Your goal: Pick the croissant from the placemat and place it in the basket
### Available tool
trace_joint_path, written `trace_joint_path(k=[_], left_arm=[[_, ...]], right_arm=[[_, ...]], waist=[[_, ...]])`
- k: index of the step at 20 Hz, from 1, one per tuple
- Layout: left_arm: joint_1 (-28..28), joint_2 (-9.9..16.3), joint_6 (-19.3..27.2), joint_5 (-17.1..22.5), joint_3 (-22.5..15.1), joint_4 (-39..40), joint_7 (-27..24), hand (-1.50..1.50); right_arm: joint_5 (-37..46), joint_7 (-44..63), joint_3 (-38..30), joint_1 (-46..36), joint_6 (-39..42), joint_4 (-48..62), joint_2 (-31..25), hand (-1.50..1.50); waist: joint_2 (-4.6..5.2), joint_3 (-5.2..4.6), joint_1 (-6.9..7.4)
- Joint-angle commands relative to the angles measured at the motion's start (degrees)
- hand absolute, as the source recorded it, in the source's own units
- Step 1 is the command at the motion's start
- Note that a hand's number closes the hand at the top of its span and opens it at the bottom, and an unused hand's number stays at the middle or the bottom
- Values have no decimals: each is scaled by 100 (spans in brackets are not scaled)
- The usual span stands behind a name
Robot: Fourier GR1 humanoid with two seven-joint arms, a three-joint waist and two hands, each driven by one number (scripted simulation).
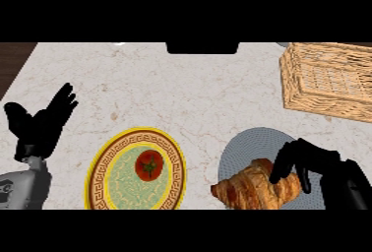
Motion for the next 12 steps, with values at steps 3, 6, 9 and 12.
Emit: trace_joint_path(k=[3, 6, 9, 12], left_arm=[[-233, 185, -102, 118, 118, -39, 269, 0], [57, -60, 45, -54, -66, -186, 57, 0], [-118, 92, -47, -63, 34, 154, -11, 0], [355, 80, -251, 116, 98, -106, -228, 0]], right_arm=[[-572, 1202, -1331, -1950, 376, -31, -1, 150], [-762, 1591, -2165, -2995, 865, 310, -338, 150], [-460, 1362, -2482, -3457, 589, 1200, -730, 150], [-882, 579, -3373, -3358, 540, 1855, -1428, 150]], waist=[[-4, 6, 13], [-17, 6, 10], [-2, 7, -12], [2, 12, 22]])
